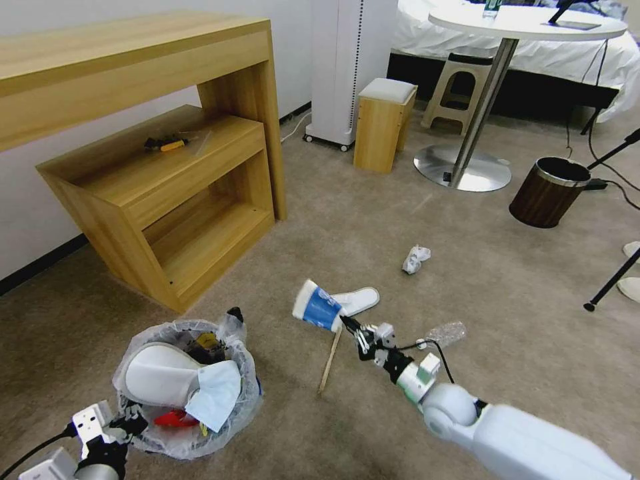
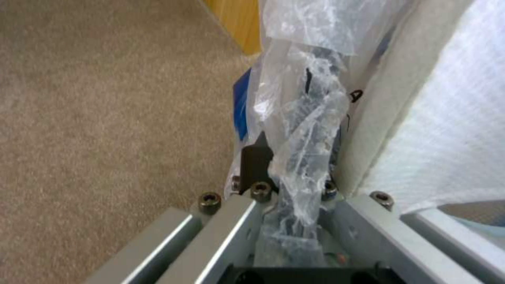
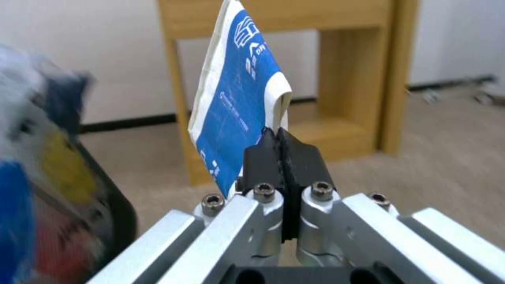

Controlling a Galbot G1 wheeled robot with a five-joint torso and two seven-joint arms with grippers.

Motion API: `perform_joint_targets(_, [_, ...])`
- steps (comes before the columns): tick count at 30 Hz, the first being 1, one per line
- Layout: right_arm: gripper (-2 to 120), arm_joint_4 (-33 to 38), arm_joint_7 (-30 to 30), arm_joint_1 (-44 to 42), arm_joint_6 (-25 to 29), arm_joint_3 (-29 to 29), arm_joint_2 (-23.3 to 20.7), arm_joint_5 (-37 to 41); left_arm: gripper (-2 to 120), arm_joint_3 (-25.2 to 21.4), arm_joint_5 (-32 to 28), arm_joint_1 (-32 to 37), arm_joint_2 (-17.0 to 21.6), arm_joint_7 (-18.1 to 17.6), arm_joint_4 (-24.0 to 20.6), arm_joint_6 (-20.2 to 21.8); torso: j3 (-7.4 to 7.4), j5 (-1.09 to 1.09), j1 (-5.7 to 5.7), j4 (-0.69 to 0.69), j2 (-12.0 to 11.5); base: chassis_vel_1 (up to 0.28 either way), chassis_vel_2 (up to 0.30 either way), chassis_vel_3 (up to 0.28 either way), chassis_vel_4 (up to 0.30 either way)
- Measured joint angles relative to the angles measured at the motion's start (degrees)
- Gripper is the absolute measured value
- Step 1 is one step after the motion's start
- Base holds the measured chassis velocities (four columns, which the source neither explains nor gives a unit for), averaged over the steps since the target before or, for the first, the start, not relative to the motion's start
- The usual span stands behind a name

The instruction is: Pick up the trash bin and place the garbage on the floor into it.

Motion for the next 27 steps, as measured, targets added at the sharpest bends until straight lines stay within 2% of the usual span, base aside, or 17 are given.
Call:
perform_joint_targets(1, [0,0.8,-0.8,1.0,0.2,-0.4,-0.3,0.0,0,-0.4,-1.1,-0.2,0.7,-0.5,-0.2,0.7,0.00,0.01,0.00,0.00,0.0,0.000,0.000,0.000,0.000])
perform_joint_targets(2, [0,3.0,-1.9,3.0,0.2,-1.1,-1.2,0.2,0,-1.2,-4.5,-0.5,2.7,-2.2,-0.8,3.1,0.00,0.00,0.00,-0.02,0.0,0.000,0.000,0.000,0.000])
perform_joint_targets(3, [0,3.0,-1.9,3.0,0.2,-1.1,-1.2,0.2,0,-1.2,-4.5,-0.5,2.7,-2.2,-0.8,3.1,0.00,0.00,0.00,-0.02,0.0,0.000,0.000,0.000,0.000])
perform_joint_targets(6, [0,5.1,-3.9,5.1,0.2,-1.6,-2.0,0.4,0,-2.4,-8.0,-0.4,7.1,-3.7,-1.1,6.1,0.00,0.01,0.00,-0.02,0.0,0.000,0.000,0.000,0.000])
perform_joint_targets(7, [0,5.1,-3.9,5.1,0.2,-1.6,-2.0,0.4,0,-2.4,-8.0,-0.4,7.1,-3.7,-1.1,6.1,0.00,0.01,0.00,-0.02,0.0,0.000,0.000,0.000,0.000])
perform_joint_targets(10, [0,6.4,-5.9,7.2,0.4,-2.8,-2.9,0.5,0,-3.1,-11.9,-0.3,10.9,-5.2,-1.3,8.0,0.00,0.00,0.00,-0.02,0.0,0.000,0.000,0.000,0.000])
perform_joint_targets(14, [0,7.7,-7.5,9.2,0.9,-4.0,-3.3,0.7,0,-3.3,-14.7,0.2,13.8,-6.6,-1.3,8.8,0.00,0.00,0.00,-0.02,0.0,0.000,0.000,0.000,0.000])
perform_joint_targets(22, [0,10.9,-10.3,14.2,1.5,-7.3,-3.9,2.3,0,-3.1,-18.0,0.1,16.2,-8.0,-1.1,8.8,0.00,0.01,0.00,-0.02,0.0,0.000,0.000,0.000,0.000])
perform_joint_targets(27, [0,13.1,-11.1,20.1,1.6,-12.2,-3.2,3.8,0,-2.9,-18.4,-0.1,16.7,-8.3,-1.0,8.9,0.00,0.00,0.00,-0.02,0.0,0.000,0.000,0.000,0.000])
